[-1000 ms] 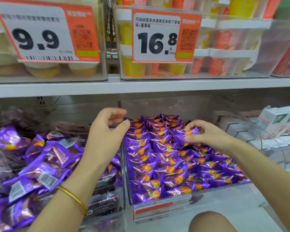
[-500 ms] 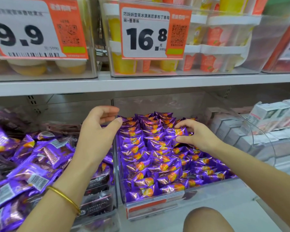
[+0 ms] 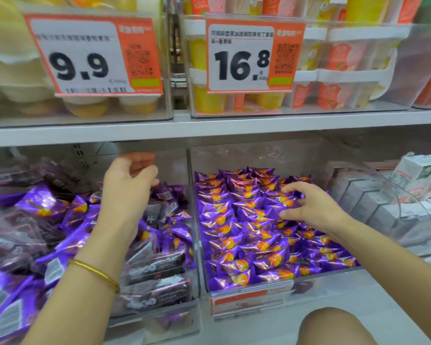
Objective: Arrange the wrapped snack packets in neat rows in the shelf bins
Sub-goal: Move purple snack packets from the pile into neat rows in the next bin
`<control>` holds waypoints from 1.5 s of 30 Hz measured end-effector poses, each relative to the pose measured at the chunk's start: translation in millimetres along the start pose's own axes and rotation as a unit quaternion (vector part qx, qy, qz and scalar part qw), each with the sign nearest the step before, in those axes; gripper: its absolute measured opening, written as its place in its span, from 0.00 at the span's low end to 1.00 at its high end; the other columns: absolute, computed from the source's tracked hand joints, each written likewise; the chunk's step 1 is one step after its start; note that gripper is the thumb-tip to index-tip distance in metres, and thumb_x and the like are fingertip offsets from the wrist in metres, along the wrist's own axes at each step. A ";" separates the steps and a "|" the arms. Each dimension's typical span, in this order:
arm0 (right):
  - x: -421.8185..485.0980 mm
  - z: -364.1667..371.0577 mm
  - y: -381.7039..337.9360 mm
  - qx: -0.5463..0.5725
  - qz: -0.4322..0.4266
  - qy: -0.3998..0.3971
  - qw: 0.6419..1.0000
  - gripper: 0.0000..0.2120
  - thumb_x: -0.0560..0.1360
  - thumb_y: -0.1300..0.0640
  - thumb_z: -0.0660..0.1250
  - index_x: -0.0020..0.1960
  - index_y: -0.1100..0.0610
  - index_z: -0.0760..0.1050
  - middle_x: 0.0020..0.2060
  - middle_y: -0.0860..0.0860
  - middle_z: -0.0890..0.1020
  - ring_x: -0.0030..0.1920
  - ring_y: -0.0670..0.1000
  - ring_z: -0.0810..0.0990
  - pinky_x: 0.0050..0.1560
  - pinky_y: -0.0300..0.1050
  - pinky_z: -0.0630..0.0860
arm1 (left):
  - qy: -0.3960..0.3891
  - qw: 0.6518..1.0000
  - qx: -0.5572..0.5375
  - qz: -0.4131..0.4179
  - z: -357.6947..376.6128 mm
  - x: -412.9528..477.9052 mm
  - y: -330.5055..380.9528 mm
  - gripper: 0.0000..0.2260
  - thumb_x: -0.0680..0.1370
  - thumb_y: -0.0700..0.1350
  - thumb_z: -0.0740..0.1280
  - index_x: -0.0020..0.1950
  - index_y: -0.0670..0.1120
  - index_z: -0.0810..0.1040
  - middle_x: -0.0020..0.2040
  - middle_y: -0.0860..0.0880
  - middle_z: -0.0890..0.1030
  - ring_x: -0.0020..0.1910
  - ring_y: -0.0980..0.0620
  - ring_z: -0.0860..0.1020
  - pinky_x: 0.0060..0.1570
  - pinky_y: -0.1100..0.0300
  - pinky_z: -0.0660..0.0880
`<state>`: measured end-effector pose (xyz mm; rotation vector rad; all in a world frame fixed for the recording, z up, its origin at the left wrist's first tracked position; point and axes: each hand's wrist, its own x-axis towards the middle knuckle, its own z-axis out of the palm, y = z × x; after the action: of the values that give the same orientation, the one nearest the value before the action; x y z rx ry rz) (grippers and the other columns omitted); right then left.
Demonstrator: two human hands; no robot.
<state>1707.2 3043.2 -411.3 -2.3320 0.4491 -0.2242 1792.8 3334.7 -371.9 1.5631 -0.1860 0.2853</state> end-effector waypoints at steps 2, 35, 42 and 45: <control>-4.8 -4.8 -5.1 -0.040 -0.017 0.028 0.999 0.26 0.65 0.61 0.78 0.61 0.57 0.75 0.57 0.53 0.74 0.57 0.54 0.74 0.55 0.46 0.71 | 0.005 1.000 0.003 -0.013 -11.9 5.4 -0.6 0.10 0.77 0.32 0.61 0.50 0.46 0.74 0.45 0.50 0.76 0.42 0.56 0.77 0.40 0.66 0.76; -37.7 73.1 -99.8 0.396 -0.070 0.038 0.915 0.11 0.75 0.67 0.64 0.48 0.52 0.78 0.43 0.48 0.82 0.37 0.49 0.82 0.37 0.45 0.77 | -0.532 0.574 0.620 -0.053 16.6 48.8 -32.6 0.56 0.61 0.60 0.77 0.76 0.52 0.42 0.77 0.49 0.55 0.74 0.47 0.57 0.71 0.51 0.60; -39.6 75.1 -100.6 0.387 -0.080 0.031 0.918 0.10 0.75 0.66 0.64 0.48 0.52 0.78 0.46 0.49 0.82 0.35 0.50 0.82 0.36 0.46 0.77 | -0.486 0.636 0.599 0.025 14.9 43.3 -42.9 0.47 0.63 0.55 0.78 0.73 0.46 0.56 0.69 0.45 0.66 0.66 0.45 0.67 0.65 0.54 0.67; -38.7 75.2 -101.2 0.382 -0.083 0.031 0.920 0.10 0.75 0.66 0.64 0.48 0.52 0.78 0.45 0.49 0.82 0.35 0.50 0.82 0.35 0.45 0.77 | -0.485 0.671 0.560 0.026 10.8 48.1 -40.5 0.40 0.66 0.51 0.77 0.73 0.47 0.61 0.68 0.46 0.69 0.64 0.48 0.70 0.61 0.60 0.67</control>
<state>1718.7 3173.5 -395.0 -1.5896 0.1435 -0.4628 1851.3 3327.6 -396.4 2.8357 -1.0489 -0.5820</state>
